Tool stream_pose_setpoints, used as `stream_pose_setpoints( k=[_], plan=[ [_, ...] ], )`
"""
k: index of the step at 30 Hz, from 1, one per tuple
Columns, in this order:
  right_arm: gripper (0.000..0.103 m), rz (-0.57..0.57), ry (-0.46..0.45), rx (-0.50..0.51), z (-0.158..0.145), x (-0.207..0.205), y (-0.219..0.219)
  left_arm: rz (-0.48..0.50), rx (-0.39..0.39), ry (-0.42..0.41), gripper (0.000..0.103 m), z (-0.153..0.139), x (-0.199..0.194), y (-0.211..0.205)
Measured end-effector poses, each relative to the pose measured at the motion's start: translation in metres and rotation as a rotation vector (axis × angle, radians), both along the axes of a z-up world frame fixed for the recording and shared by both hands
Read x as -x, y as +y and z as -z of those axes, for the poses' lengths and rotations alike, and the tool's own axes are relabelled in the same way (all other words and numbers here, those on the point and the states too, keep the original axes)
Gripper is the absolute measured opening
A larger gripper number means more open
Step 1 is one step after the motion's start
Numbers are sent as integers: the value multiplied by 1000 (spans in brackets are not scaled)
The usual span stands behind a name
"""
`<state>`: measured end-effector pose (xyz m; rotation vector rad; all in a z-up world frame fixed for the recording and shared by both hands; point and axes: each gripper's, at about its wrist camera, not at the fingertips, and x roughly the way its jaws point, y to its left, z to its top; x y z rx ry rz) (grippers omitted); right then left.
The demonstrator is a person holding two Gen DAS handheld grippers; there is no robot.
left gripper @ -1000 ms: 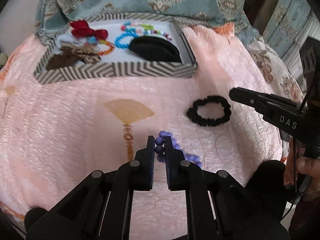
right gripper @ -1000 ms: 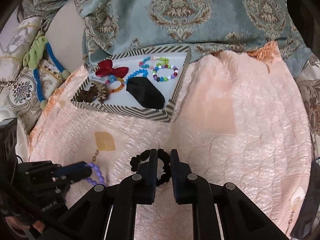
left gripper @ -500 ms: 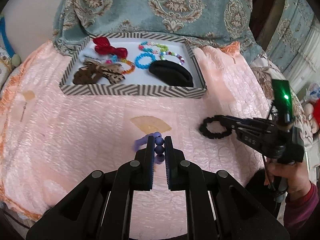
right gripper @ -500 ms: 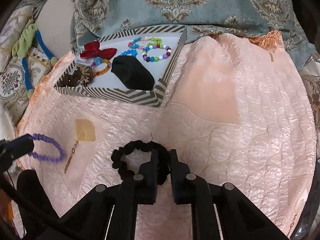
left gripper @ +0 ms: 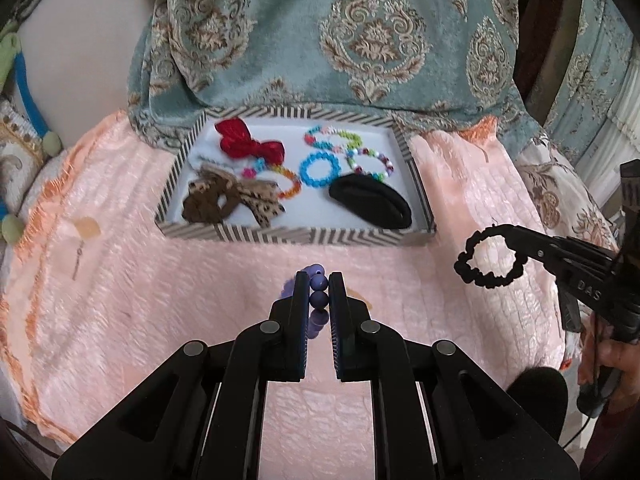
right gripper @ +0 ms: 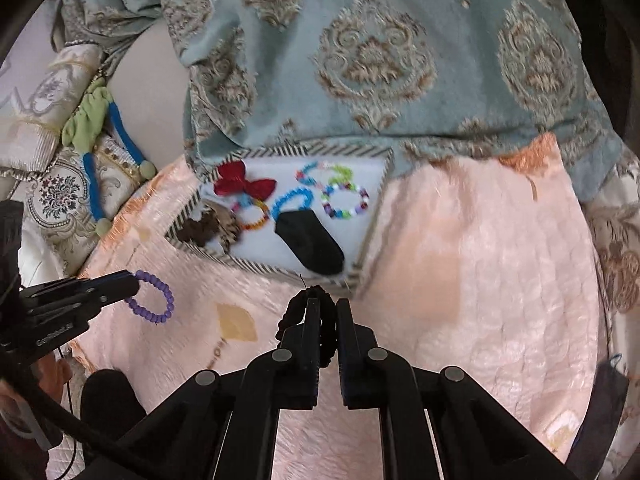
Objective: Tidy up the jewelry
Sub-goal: 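Place the purple bracelet in the tray with the left gripper while the right gripper places the black scrunchie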
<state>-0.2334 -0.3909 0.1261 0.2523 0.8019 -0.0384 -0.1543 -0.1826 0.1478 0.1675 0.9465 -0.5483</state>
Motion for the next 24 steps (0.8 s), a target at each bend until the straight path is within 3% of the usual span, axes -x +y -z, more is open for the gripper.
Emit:
stream_pose_setpoints(
  k=[15, 24],
  plan=[
    [7, -20, -24, 1, -18, -56, 2, 4, -62, -56, 8, -9, -48, -33],
    [7, -58, -16, -31, -8, -92, 12, -5, -99, -70, 8, -5, -96, -57]
  ],
)
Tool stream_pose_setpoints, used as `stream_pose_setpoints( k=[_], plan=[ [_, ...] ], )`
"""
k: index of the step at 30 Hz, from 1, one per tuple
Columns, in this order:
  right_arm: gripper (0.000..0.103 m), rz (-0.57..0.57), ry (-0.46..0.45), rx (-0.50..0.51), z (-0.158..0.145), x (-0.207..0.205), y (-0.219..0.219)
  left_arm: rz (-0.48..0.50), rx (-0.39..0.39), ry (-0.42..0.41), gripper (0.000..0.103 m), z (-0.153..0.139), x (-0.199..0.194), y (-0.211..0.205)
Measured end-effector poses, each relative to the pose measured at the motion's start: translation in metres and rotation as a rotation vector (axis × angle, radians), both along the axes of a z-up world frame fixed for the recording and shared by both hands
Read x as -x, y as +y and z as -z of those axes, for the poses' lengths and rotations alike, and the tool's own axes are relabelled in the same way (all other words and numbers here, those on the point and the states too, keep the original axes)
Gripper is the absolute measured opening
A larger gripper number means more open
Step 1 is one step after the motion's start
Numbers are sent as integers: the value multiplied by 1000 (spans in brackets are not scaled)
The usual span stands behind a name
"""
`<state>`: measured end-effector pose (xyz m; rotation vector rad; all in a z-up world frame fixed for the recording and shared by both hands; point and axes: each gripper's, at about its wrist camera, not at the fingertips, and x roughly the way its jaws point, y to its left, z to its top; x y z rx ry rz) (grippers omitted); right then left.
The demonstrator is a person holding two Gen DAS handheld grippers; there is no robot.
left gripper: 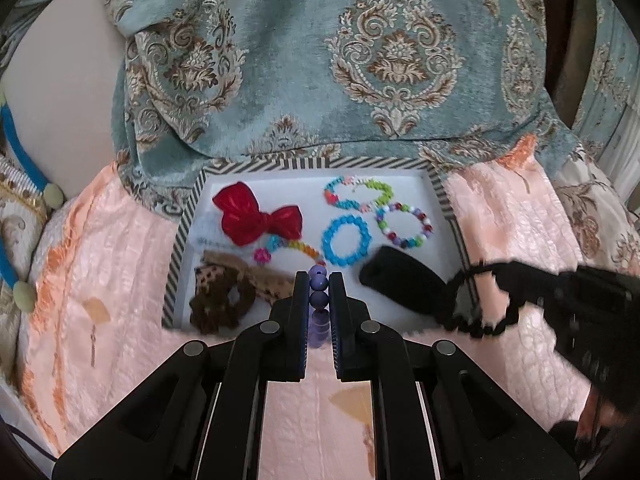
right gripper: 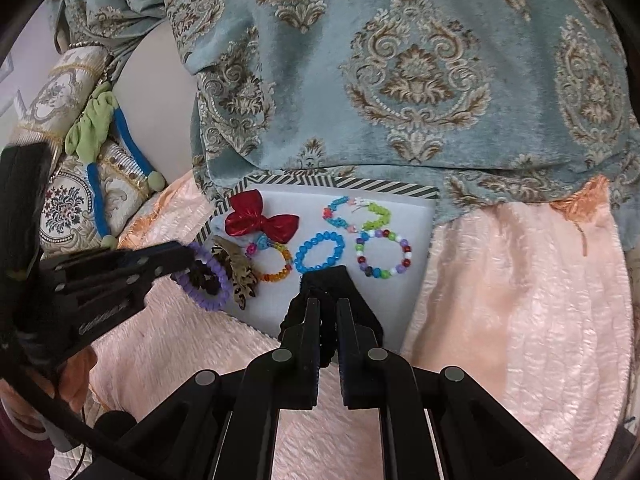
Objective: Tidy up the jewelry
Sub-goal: 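Place the purple bracelet in the tray with the left gripper while the right gripper places the black scrunchie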
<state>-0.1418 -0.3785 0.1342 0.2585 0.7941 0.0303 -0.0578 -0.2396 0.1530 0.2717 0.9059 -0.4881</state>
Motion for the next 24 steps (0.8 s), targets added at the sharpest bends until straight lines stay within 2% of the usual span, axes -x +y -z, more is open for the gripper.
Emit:
stream_pose_setpoints(
  k=[9, 15, 24],
  plan=[
    [7, -72, 41, -19, 29, -39, 25, -47, 5, 27, 8, 17, -72, -30],
    [7, -92, 78, -19, 60, -73, 38, -71, 10, 50, 8, 41, -121, -45],
    [8, -81, 130, 24, 95, -94, 44, -169, -11, 108, 10, 86, -171, -28]
  ],
)
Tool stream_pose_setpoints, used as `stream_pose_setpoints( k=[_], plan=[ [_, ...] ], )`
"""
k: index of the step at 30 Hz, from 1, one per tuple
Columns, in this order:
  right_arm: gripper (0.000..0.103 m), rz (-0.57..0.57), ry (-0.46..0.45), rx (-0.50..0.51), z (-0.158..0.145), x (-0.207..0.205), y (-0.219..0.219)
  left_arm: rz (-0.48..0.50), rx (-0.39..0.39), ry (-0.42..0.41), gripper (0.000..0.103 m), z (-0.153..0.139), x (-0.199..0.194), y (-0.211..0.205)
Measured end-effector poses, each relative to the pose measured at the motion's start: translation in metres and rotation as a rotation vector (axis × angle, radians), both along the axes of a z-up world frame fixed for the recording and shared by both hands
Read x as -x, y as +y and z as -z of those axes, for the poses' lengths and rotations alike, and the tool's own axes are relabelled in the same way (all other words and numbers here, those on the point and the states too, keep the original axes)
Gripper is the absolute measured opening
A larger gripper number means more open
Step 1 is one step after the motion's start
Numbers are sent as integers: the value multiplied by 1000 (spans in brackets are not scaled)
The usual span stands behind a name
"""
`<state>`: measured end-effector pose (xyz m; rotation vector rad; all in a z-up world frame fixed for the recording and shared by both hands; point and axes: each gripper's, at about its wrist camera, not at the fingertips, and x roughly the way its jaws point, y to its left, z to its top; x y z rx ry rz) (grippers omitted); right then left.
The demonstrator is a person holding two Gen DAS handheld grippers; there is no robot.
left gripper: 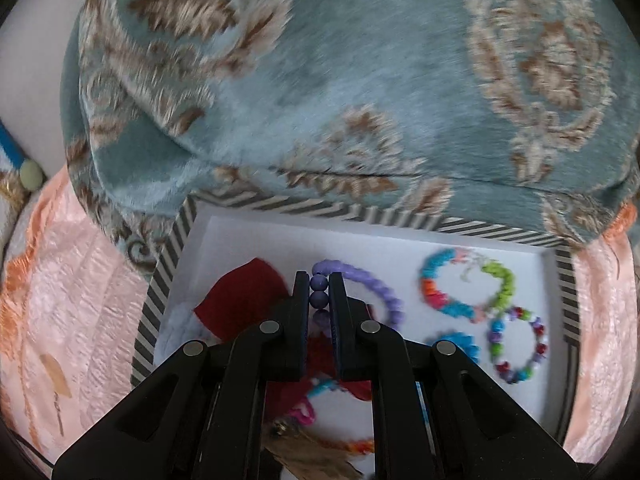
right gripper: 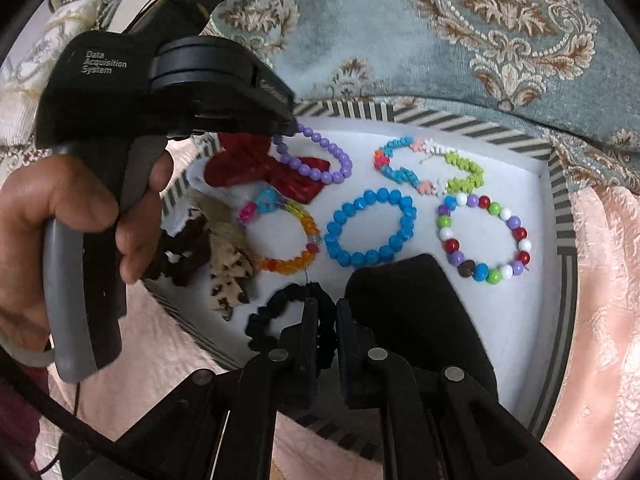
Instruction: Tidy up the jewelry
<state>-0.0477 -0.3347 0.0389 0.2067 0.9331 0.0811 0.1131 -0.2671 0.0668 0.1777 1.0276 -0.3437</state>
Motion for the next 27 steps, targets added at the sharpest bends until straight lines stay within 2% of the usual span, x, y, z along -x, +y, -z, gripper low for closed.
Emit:
stream_pose_setpoints(
  k=[2, 4, 5, 6, 11, 14, 17, 20, 27],
  plan=[
    [11, 0, 11, -3, 3, 0, 0, -9, 13, 23, 17, 6, -4, 5],
    [15, 2, 9, -10, 3, 2, 0, -23, 24, 31, 41, 8, -5, 10],
    [20, 1, 9, -14, 2, 4, 0, -30, 46, 34, 44, 7, -4, 13],
    [24, -1, 9, -19, 1, 6, 0, -34, 61, 32, 45, 5, -2, 17],
    [29, 14, -17, -34, -13, 25, -2, -22, 54, 4, 46, -11, 19, 28],
    [42, 40, -45, -41, -26, 40, -3, -22, 28, -34, 46, -23, 38, 37],
    [42, 72, -81, -32, -40, 59, -6, -29, -31, -115, 46, -36, 67, 47],
    [42, 102, -108, -20, -52, 76, -7, -13, -61, -162, 46, -45, 97, 54],
    [43, 149, -151, 13, -74, 110, -5, -7, -50, -212, 47, -62, 163, 72]
  ],
)
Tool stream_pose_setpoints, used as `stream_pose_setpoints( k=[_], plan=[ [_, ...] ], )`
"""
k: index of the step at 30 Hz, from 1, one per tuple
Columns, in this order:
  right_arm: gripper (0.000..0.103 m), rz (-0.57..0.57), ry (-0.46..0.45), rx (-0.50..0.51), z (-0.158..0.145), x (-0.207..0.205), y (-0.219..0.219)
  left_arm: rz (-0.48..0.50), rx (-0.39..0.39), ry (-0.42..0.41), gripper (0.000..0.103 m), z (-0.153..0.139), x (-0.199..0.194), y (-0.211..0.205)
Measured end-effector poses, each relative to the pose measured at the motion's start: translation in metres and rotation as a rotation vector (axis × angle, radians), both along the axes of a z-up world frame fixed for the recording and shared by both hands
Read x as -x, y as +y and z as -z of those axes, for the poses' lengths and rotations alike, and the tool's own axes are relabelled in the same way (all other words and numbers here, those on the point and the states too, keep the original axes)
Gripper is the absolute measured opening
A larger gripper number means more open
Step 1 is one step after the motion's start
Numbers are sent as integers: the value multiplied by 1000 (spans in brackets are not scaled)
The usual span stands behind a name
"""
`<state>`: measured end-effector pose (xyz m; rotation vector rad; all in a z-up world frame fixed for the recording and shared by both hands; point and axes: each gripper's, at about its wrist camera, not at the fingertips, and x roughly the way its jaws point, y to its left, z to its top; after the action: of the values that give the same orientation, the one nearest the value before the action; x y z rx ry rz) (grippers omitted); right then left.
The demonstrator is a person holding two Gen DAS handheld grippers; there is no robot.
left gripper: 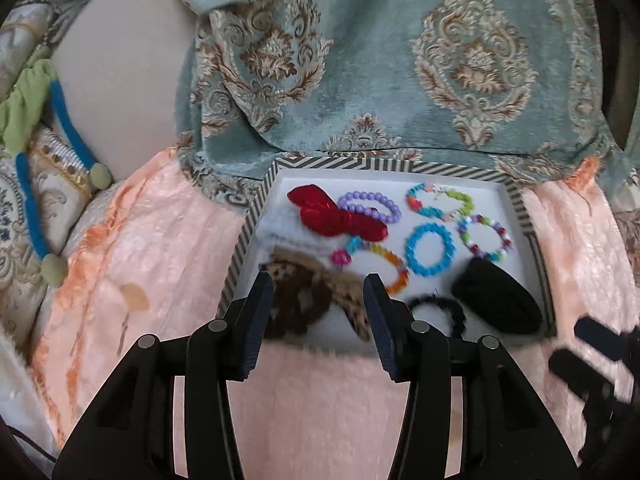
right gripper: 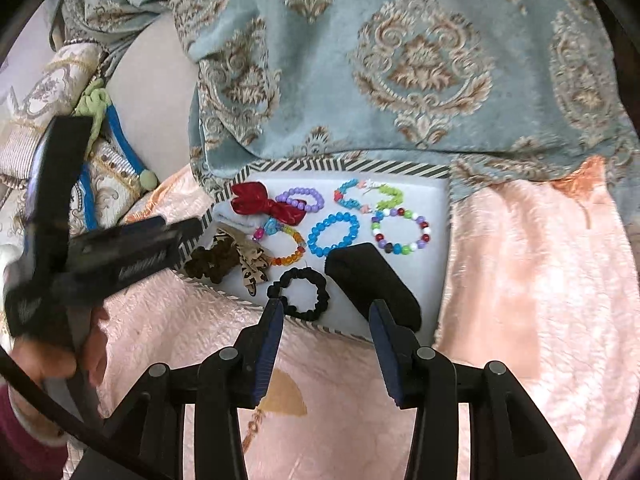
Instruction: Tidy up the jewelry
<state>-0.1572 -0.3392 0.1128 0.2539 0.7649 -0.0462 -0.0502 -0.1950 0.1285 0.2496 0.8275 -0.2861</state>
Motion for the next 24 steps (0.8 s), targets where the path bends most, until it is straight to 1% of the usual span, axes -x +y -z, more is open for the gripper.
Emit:
stream_pose_setpoints(
  k=[2, 4, 6, 7, 11, 15, 18, 24],
  plan=[
    [44, 8, -9, 17, -5, 8, 4, 4, -3, -18, 47, -6, 18, 3],
    [48, 20, -15, 39, -10, 15, 8, 2, 2, -35, 47, -12, 34, 8],
    [62, 33, -29, 52, -14, 22, 12, -4, 11, -42, 47, -15, 45, 11],
    [63, 39, -36, 56, -16, 24, 13, -7, 16, -44, 47, -17, 50, 13],
    [63, 56, -64, 68, -24, 33, 19, -33, 31, -62, 47, -23, 68, 22],
    [63, 74, -72, 84, -27, 37, 25, -54, 47, -89, 47, -29, 80, 29],
    [63, 87, -72, 89, -28, 39, 27, -62, 50, -102, 47, -32, 86, 32],
    [65, 105, -62, 88, -28, 38, 30, -79, 80, -115, 47, -39, 92, 38]
  ],
)
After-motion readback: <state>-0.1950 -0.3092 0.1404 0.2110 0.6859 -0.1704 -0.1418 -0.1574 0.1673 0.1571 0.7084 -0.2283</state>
